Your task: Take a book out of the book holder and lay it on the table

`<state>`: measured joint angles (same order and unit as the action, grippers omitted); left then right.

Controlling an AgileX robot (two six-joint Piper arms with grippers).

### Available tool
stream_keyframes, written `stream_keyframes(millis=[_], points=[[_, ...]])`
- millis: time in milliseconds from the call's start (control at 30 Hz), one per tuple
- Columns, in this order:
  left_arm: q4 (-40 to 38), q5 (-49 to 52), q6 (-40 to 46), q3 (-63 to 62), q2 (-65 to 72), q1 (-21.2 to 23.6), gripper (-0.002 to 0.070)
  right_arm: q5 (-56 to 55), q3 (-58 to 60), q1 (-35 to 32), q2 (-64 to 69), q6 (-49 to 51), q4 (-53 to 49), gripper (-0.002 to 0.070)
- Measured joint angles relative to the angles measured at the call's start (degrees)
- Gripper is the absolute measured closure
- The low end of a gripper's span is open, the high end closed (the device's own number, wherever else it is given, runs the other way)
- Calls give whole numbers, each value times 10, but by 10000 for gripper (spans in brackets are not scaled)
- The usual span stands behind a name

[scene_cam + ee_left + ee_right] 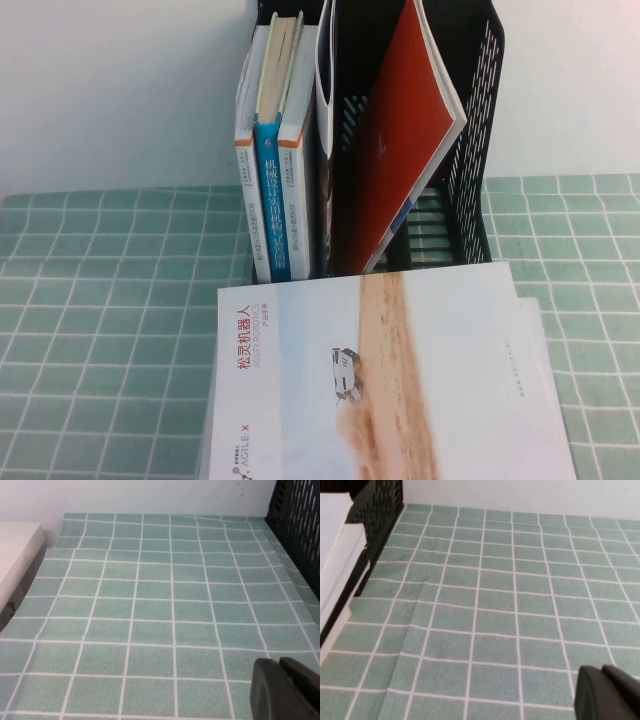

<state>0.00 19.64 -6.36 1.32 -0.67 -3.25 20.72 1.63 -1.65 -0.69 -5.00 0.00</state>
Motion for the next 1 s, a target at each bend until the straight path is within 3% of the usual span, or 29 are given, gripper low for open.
stream_keyframes(millis=[300,1000], points=[[0,-26,1,0,0,0,676,0,0,0,0,0,0,678],[0,-322,-7,1,0,0,676,0,0,0,0,0,0,678]])
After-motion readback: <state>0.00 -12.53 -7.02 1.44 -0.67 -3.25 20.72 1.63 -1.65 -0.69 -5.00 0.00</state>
